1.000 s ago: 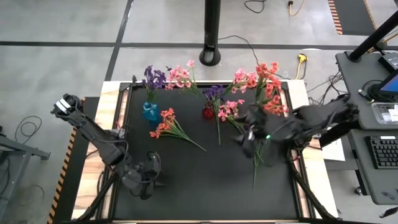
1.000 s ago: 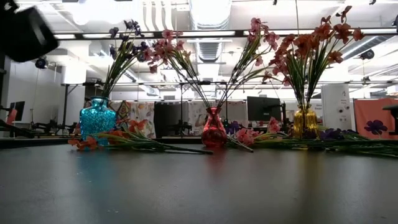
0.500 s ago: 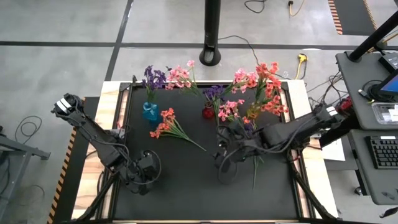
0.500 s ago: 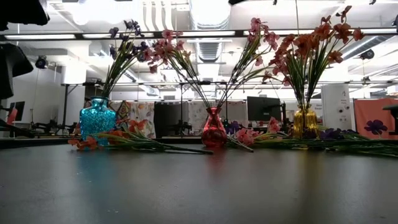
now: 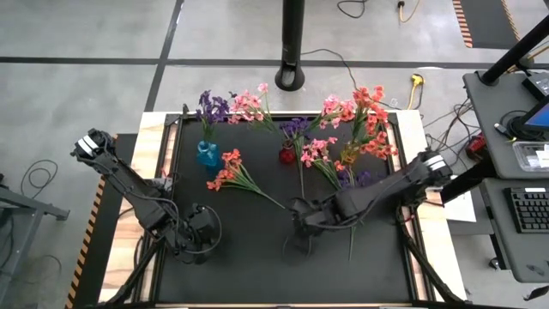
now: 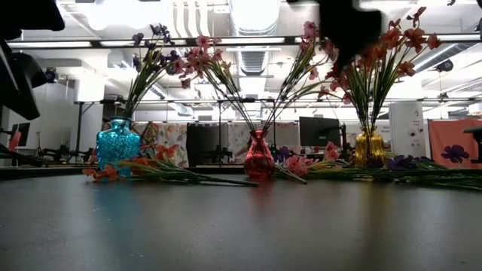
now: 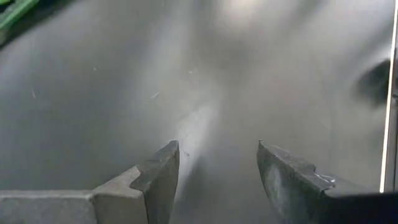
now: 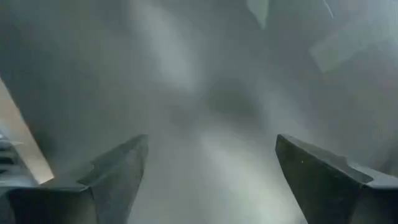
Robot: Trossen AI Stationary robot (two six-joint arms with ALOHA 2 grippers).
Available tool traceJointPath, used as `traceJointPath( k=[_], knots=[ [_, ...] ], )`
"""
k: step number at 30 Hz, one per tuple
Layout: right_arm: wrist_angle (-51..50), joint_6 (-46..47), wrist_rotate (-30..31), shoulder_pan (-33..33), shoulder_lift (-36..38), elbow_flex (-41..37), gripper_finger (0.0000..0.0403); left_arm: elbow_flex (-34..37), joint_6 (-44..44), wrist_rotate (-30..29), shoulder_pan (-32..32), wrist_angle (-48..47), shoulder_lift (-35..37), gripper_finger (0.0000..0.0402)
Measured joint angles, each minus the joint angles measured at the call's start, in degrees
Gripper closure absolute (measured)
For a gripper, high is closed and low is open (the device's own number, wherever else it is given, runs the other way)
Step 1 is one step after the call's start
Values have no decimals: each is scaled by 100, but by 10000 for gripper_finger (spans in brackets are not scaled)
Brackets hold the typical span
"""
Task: Sort flowers into vase by color
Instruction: Put the bottom right purple flower into the blue vase
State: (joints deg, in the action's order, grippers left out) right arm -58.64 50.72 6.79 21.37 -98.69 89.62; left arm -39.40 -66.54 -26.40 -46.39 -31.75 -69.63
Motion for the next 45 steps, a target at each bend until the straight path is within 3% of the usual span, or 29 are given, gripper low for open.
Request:
traceJointPath(
  k=[6,10,18,28,38,45],
  knots=[
    [-2461,1375,-85,22,-489,-35,82,0,0,-235,0,0,0,203],
    [-3089,1954,-156,73,-528,-212,101,-2,2,-313,0,0,0,203],
    [-2740,2747,-389,449,-372,-467,137,-2,261,-786,0,-2,-4,203],
    [-1559,3979,-538,794,8,-1384,147,-33,1700,-1173,35,-16,-3,203],
    [-434,4907,-502,904,111,-2353,162,-518,3306,-1924,92,15,-3,203],
    [207,5707,-262,1093,118,-3015,168,-636,3879,-2255,156,-4,-4,203]
  ],
)
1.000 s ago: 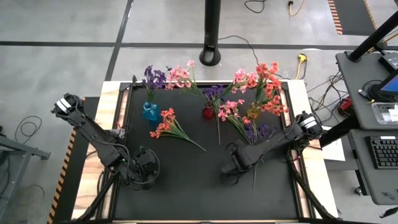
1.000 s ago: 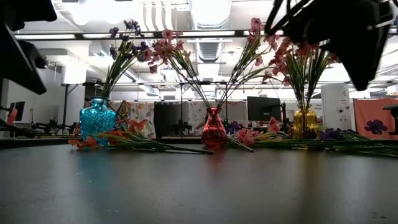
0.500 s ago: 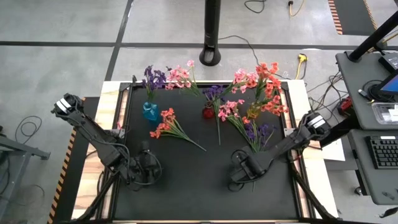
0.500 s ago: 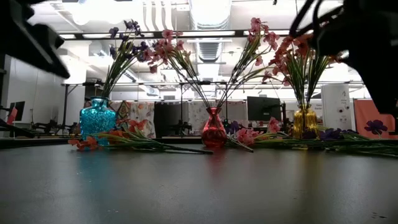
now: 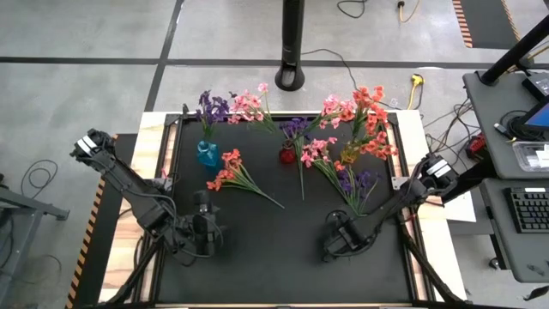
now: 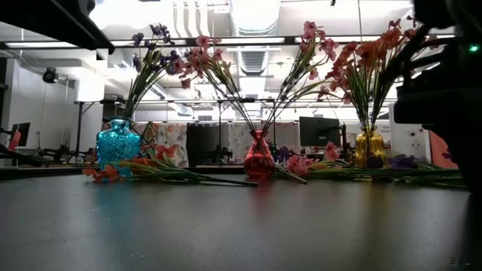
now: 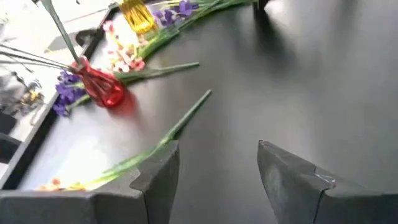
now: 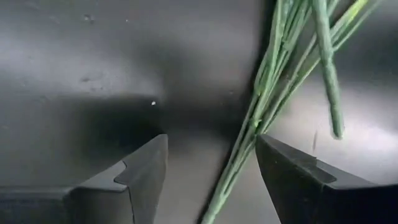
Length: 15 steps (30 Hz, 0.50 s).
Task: Sort flowers into vase by color
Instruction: Put the bottom right purple flower into the blue vase
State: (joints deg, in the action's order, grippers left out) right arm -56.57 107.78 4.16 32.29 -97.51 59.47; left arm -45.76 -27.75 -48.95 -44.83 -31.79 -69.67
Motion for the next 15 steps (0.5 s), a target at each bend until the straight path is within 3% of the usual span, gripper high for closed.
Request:
traceJointPath(
  k=[6,15],
  knots=[
    [58,827,136,323,79,-205,171,29,72,-4,154,1,0,203],
    [-186,1156,-39,576,325,-273,201,39,-16,-4,274,10,0,203]
  ],
)
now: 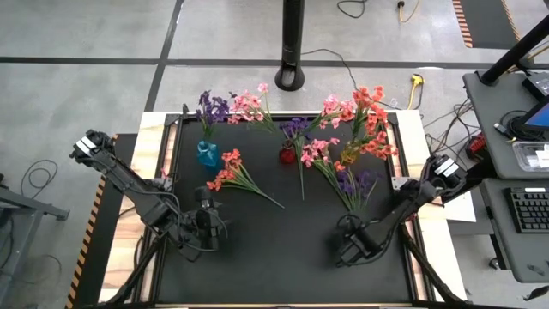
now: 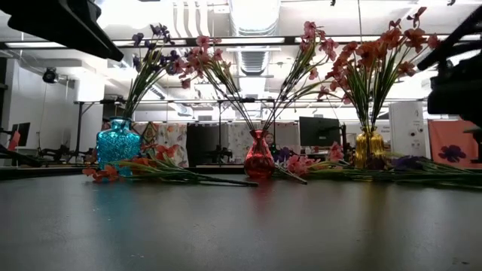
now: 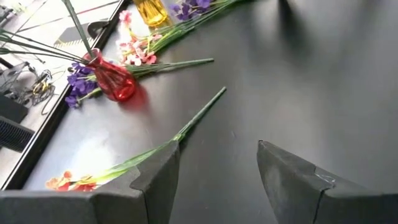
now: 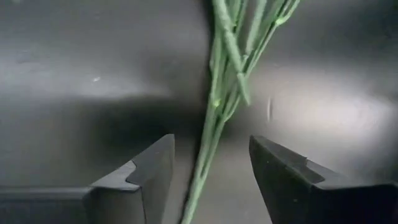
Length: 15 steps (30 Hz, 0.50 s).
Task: Sort flowers into vase by color
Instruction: Put the bottom right purple flower into the blue vase
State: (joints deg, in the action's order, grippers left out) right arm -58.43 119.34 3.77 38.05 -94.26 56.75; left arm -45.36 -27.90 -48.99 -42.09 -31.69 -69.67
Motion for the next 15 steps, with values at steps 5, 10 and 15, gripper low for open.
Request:
traceJointPath(
  k=[5,10,15],
  knots=[
    [542,-47,42,38,32,-312,249,7,-108,0,0,11,0,203],
    [1322,-285,56,36,49,-724,323,7,-258,0,0,22,0,203],
    [1300,-548,-47,29,288,-718,385,9,-278,-4,0,130,-2,203]
  ],
)
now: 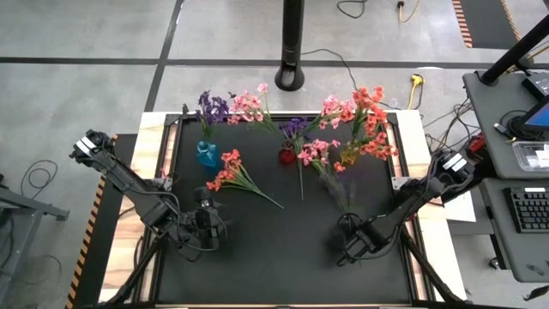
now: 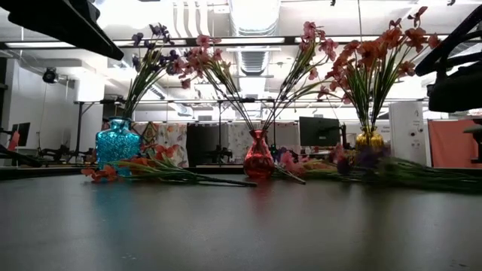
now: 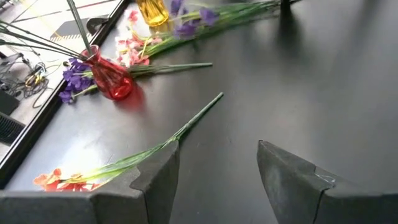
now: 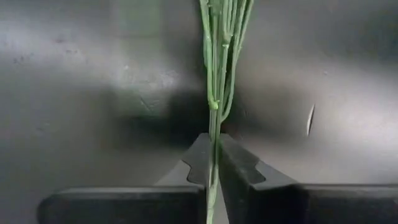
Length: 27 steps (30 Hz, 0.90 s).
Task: Sort flowers into vase by color
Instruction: Put the bottom right purple flower into the blue vase
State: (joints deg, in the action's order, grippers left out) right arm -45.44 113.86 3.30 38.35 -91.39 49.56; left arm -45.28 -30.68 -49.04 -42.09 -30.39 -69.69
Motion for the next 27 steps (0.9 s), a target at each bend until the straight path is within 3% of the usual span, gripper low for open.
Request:
traceJointPath(
  k=[7,15,22,27],
  knots=[
    [-36,-542,-54,26,975,-27,390,2,14,-10,0,191,0,203],
    [141,-1800,1499,122,1894,-22,390,4,-6,0,-2,666,-4,204],
    [1542,-4060,2675,89,1933,-22,390,31,229,92,-2,1332,-328,204],
    [3463,-6373,3476,-111,1763,-22,390,59,1084,109,42,2880,-672,204]
  ],
)
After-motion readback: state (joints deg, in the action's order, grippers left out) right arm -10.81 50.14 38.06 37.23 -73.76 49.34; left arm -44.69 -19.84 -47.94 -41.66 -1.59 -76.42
